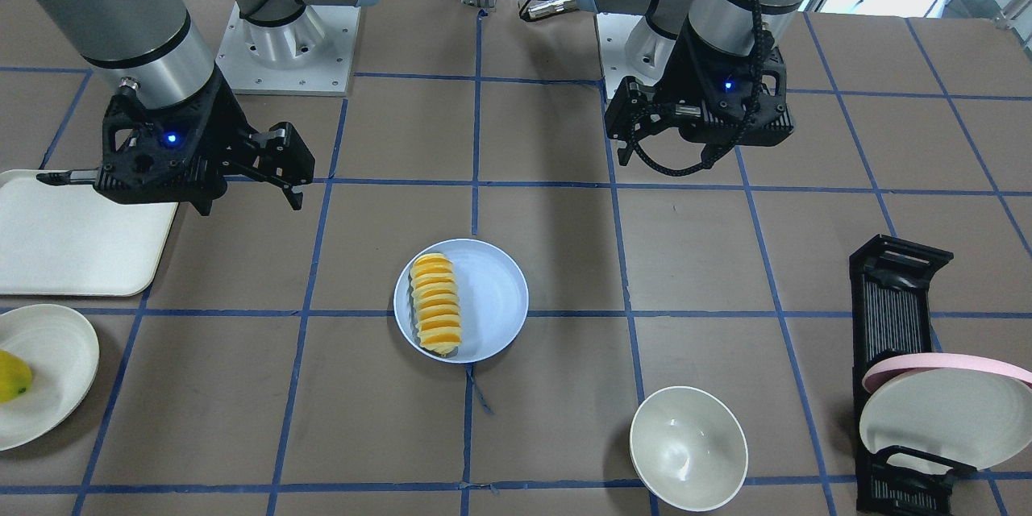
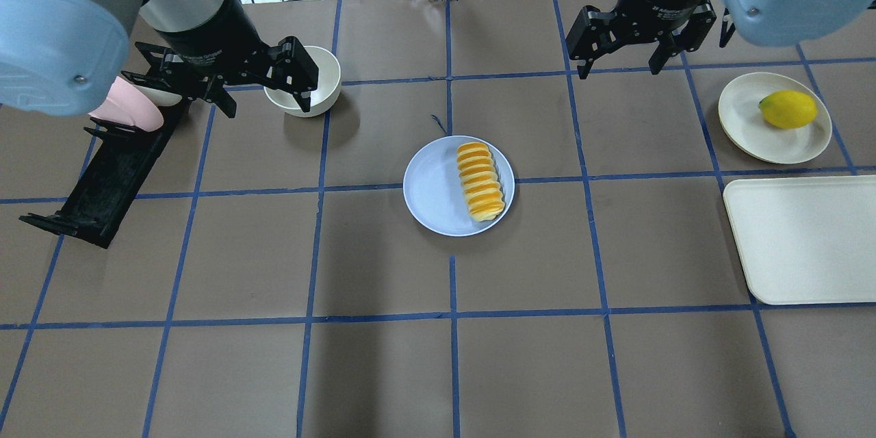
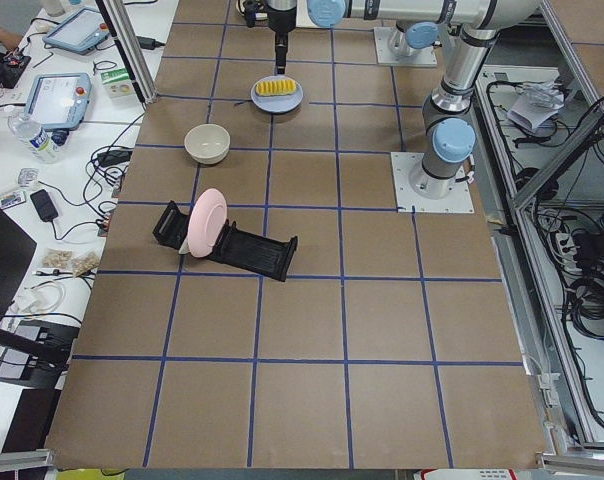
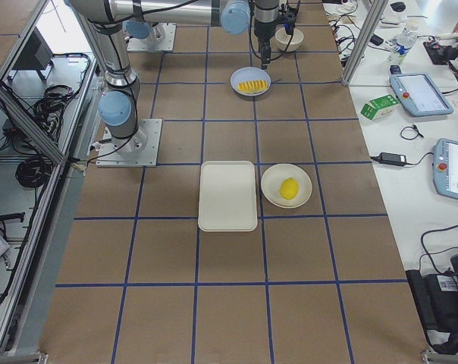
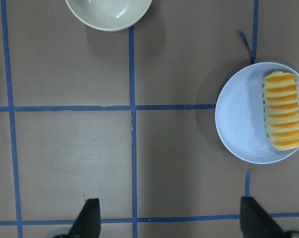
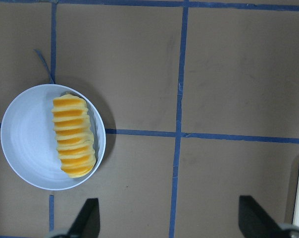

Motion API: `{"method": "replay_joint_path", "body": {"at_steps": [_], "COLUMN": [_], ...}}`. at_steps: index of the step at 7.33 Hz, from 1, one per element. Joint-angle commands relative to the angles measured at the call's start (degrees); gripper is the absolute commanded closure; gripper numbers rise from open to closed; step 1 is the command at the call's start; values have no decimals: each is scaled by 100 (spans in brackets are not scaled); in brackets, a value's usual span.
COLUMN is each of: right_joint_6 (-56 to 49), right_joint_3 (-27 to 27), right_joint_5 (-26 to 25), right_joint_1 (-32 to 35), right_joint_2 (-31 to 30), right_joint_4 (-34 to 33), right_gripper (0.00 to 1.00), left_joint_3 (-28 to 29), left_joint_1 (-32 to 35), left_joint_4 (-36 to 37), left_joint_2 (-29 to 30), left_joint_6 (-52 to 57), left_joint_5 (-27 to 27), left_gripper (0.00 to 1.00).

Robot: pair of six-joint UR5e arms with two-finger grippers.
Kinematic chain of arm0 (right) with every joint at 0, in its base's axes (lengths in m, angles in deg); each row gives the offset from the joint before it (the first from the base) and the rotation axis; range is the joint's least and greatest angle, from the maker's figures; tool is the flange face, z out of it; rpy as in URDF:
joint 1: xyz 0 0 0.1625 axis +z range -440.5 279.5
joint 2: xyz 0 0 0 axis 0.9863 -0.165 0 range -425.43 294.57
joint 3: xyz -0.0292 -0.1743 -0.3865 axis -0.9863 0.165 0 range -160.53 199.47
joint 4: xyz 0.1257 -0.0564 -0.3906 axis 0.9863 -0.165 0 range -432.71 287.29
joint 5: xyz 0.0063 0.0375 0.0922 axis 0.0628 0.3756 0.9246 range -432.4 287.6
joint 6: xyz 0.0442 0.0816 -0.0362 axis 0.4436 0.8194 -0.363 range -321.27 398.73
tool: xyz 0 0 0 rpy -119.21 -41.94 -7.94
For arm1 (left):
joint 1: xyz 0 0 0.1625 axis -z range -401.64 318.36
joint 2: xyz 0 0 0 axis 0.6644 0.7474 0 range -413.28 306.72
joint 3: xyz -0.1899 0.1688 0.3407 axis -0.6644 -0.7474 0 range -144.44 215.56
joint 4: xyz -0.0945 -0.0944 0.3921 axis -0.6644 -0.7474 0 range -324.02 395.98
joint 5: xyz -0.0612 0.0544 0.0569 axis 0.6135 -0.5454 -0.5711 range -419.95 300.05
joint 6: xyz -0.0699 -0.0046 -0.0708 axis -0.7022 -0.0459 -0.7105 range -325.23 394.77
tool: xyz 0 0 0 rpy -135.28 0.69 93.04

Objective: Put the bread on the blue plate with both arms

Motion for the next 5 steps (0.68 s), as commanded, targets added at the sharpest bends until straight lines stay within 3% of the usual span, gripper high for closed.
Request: {"method": "replay_joint_path", "body": {"at_steps": [1,5], "right_joint_6": [0,0], "right_joint_3": [-11,-37], "right_joint_5": [-1,-2], "right_joint_1": [1,19], "right_joint_2": [0,0], "right_joint_4": [2,2], "right_gripper": [0,0], "left_joint_3": [-1,-1], "left_joint_1": [0,-9], "left_joint_4": [44,53], "left_joint_2": [6,14], "left_joint_6": [4,-5], "left_joint_5": [-1,-10], "left_gripper": [0,0]}}
